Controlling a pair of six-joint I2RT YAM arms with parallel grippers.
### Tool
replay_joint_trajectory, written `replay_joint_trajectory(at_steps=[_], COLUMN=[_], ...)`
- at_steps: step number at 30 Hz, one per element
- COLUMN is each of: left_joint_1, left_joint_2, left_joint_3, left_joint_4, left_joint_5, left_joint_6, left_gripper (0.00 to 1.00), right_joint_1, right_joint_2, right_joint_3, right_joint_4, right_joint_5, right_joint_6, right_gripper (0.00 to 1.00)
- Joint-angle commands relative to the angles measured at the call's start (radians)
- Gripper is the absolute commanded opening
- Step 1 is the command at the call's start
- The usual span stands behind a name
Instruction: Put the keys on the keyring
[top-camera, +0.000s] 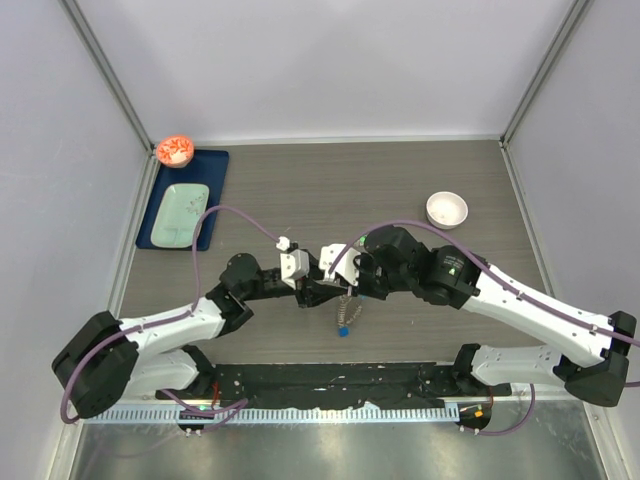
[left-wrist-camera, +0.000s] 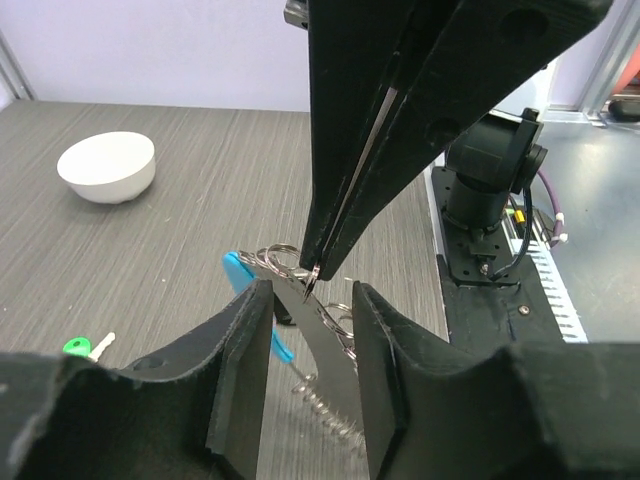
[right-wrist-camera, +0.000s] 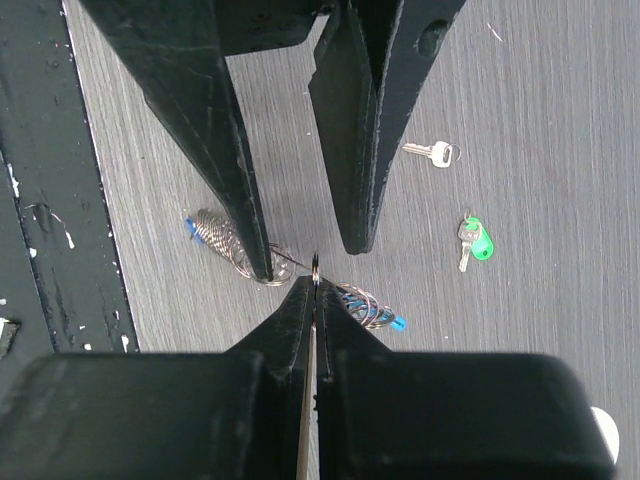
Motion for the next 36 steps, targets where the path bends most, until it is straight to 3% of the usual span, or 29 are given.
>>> replay_joint_trajectory(at_steps=[1,10,16,22,31,36], left_joint_1=[-0.001,-0.004,-0.003,-0.004,-0.003,-0.001], left_joint_2=[0.011,0.031,0.040,0.028,0.005,0.002], left_joint_3=[0.048,0.071,0.099,0.111,0.101,0.058], left_joint_4=[0.077,0.028,-0.070,-0.149,-0.212,-0.100], left_joint_5=[0.032,0.043,0.049,0.044,-0.014,-0.121], left_joint_6=[0.004,0.021,0.053,0.085,0.121,0.067], left_gripper=[0.38,0.23,0.19,0.00,0.00,0.00], right_joint_1=[0.001,0.001,0.001,0.001,0.001,0.001], right_joint_2=[-0.037,-0.049,-0.057,-0.058,-0.072,-0.081], right_joint_3=[0.005,0.000,-0.004,-0.001,0.003,-0.006], right_joint_4=[0.068,0.080,0.089,0.091,0.098,0.129], right_joint_5=[-0.025,-0.050,-0.050,-0.056,-0.065,-0.059], right_joint_6=[-0.014,-0.014,-0.013,-0.011,0.003,0.059], right_gripper=[0.01,0.01,0.01,0.01,0.01,0.16])
